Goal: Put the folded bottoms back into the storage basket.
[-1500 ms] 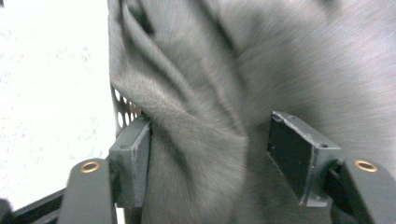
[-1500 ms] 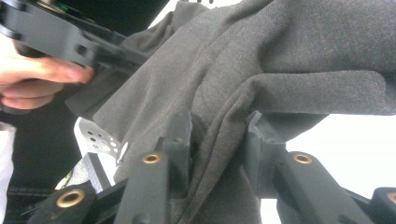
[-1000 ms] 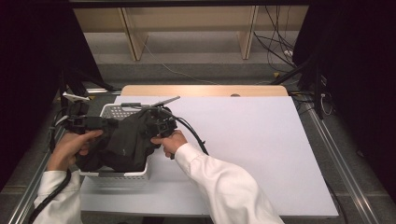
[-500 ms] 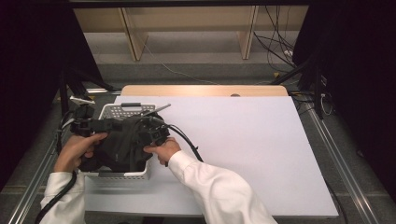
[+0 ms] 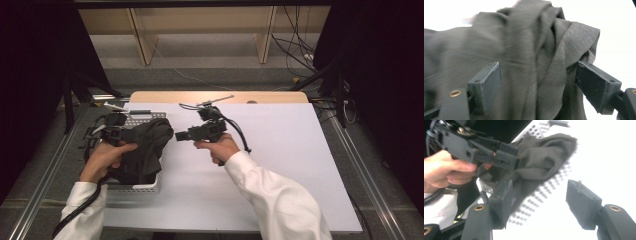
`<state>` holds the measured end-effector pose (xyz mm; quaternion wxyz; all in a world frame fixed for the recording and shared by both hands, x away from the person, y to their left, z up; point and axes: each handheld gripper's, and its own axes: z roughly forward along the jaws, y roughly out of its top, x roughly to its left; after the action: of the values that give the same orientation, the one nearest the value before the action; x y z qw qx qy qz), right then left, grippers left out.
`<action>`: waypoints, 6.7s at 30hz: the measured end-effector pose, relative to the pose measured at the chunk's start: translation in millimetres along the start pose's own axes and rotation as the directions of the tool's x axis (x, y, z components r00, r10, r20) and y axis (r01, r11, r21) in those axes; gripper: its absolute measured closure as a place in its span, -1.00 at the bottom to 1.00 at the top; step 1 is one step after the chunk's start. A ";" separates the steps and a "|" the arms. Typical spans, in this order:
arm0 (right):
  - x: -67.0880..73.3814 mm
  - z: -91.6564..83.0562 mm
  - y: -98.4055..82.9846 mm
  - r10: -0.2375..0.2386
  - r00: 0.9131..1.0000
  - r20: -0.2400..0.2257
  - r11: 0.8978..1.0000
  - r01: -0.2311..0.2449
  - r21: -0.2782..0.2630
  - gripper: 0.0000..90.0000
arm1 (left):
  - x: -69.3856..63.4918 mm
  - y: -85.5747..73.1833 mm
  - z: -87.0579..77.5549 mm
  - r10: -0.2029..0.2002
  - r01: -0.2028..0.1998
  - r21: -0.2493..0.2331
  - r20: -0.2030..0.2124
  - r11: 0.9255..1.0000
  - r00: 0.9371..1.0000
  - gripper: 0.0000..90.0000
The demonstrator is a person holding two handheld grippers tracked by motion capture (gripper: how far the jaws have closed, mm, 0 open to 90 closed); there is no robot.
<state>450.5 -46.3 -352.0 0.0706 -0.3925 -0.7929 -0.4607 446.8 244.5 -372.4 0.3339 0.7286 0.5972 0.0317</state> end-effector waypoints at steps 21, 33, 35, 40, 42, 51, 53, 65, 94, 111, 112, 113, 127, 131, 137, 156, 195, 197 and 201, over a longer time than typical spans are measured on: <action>-71.9 -103.8 -90.1 0.094 0.987 0.129 0.994 -0.086 -0.069 -0.05 | 19.0 12.9 64.8 -0.044 0.051 0.039 -0.179 0.998 0.983 0.62; -80.8 -114.0 -105.4 0.095 0.981 0.167 0.994 -0.086 -0.062 -0.07 | 19.9 15.6 67.1 -0.086 0.089 0.005 -0.203 0.996 0.975 0.13; -79.0 -116.0 -106.1 0.080 0.983 0.164 0.995 -0.069 -0.073 -0.13 | 13.8 14.8 52.4 -0.054 0.051 -0.019 -0.210 0.998 0.976 -0.16; -77.6 -122.2 -110.8 0.068 0.983 0.171 0.992 -0.049 -0.114 -0.20 | -0.9 6.0 16.3 -0.016 0.001 -0.113 -0.134 0.994 0.991 -0.16; -78.6 -123.6 -114.3 0.068 0.983 0.172 0.993 -0.049 -0.111 -0.20 | -7.3 -0.3 14.4 0.023 -0.033 -0.095 -0.103 0.995 0.994 -0.07; -83.6 -121.0 -121.6 0.077 0.979 0.190 0.995 -0.061 -0.085 -0.18 | -8.4 -4.7 58.3 0.033 -0.045 -0.059 -0.185 0.997 0.982 0.90; -83.9 -119.1 -122.1 0.067 0.978 0.200 0.996 -0.052 -0.076 -0.17 | -4.5 -5.5 70.7 0.038 -0.046 -0.033 -0.200 0.998 0.979 0.91; -82.0 -117.7 -123.6 0.046 0.975 0.215 0.998 -0.035 -0.057 -0.16 | 0.5 -2.7 78.4 0.022 -0.027 -0.027 -0.192 0.999 0.981 0.72; -80.1 -116.6 -127.2 0.022 0.971 0.238 1.000 -0.017 -0.024 -0.15 | -18.4 -43.1 68.8 0.181 -0.152 0.159 -0.187 0.975 0.966 0.76; -79.6 -122.9 -127.3 0.028 0.971 0.236 0.999 -0.018 -0.044 -0.16 | 5.1 -26.2 -22.4 0.070 -0.095 -0.091 -0.245 0.991 0.967 -0.22; -79.6 -123.4 -127.4 0.028 0.972 0.235 0.999 -0.018 -0.046 -0.17 | 11.3 -26.7 -26.3 0.052 -0.080 -0.100 -0.258 0.992 0.965 -0.23; -79.6 -124.0 -127.5 0.029 0.972 0.234 0.999 -0.018 -0.049 -0.17 | 17.4 -27.4 -29.2 0.033 -0.066 -0.112 -0.272 0.992 0.962 -0.23; -71.3 -137.5 -137.7 -0.022 0.969 0.247 0.990 0.055 -0.127 -0.32 | 73.8 -40.9 -22.8 -0.069 0.055 -0.051 -0.337 0.997 0.939 0.35; -70.2 -137.1 -141.6 -0.036 0.968 0.249 0.990 0.068 -0.122 -0.32 | 74.0 -44.0 -0.7 -0.101 0.109 0.010 -0.304 0.994 0.947 0.58; -68.6 -134.6 -144.4 -0.054 0.965 0.257 0.991 0.083 -0.103 -0.32 | 64.2 -42.5 24.8 -0.061 0.093 0.069 -0.376 0.993 0.925 0.54; -67.1 -139.9 -145.5 -0.059 0.959 0.278 0.987 0.099 -0.131 -0.32 | 35.8 -25.0 -35.6 -0.100 0.068 -0.127 -0.268 0.990 0.958 -0.37; -57.0 -154.4 -162.8 -0.096 0.946 0.309 0.952 0.177 -0.248 -0.49 | -78.9 -44.9 23.3 0.186 -0.141 -0.326 0.113 0.935 0.976 -0.66; -56.7 -155.6 -165.2 -0.095 0.948 0.305 0.950 0.178 -0.258 -0.50 | -82.8 -47.5 25.7 0.203 -0.151 -0.328 0.129 0.932 0.971 -0.66; -56.6 -157.7 -170.6 -0.093 0.950 0.298 0.942 0.181 -0.281 -0.54 | -93.9 -55.0 31.2 0.250 -0.194 -0.336 0.131 0.922 0.959 -0.67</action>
<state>332.5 -247.4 -404.7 -0.1366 -0.4033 -0.7397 -0.5211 387.3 150.3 -392.3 0.4920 0.7278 0.4666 0.1029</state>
